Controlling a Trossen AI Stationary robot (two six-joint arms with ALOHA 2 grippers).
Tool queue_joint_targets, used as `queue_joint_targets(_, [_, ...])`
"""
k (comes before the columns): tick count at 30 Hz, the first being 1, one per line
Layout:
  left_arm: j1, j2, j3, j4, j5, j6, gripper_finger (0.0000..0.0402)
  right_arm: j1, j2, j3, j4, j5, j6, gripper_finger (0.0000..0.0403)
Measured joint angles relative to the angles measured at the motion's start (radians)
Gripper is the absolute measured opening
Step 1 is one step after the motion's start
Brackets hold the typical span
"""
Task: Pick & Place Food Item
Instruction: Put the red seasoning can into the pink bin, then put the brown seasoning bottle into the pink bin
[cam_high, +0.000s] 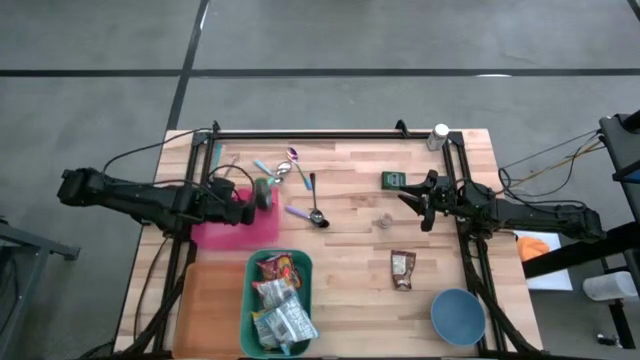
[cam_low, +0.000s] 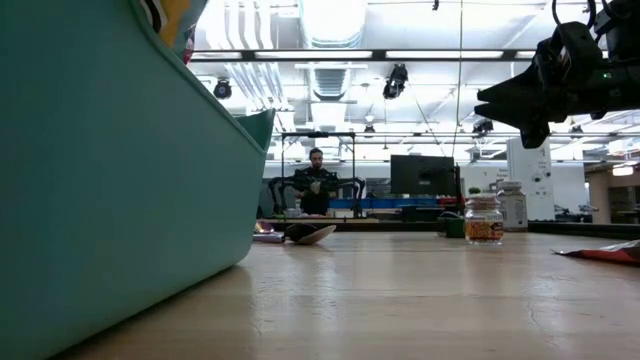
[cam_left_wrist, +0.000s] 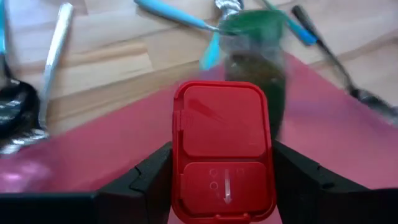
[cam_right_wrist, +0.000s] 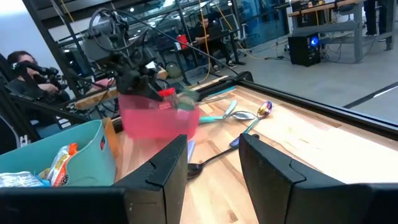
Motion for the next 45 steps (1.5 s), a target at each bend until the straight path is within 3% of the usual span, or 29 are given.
queue_joint_targets(23, [0.000,0.000,-0.014,0.018,0.014,-0.007,0.0226,0.000,0.000,0.000,0.000,0.000,0.000,0.0142])
queue_joint_targets(36, [0.001,0.001,-0.090,0.085,0.028,-0.017,0.0226,0.000,0.000,0.000,0.000,0.000,0.000,0.0142])
queue_joint_targets(39, [0.001,0.001,-0.090,0.089,0.029,-0.017,0.0248,0.000,0.000,0.000,0.000,0.000,0.000,0.0142])
queue_joint_targets(45, [0.001,0.001,-0.090,0.090,0.029,-0.017,0.0329,0.000,0.000,0.000,0.000,0.000,0.000,0.0142])
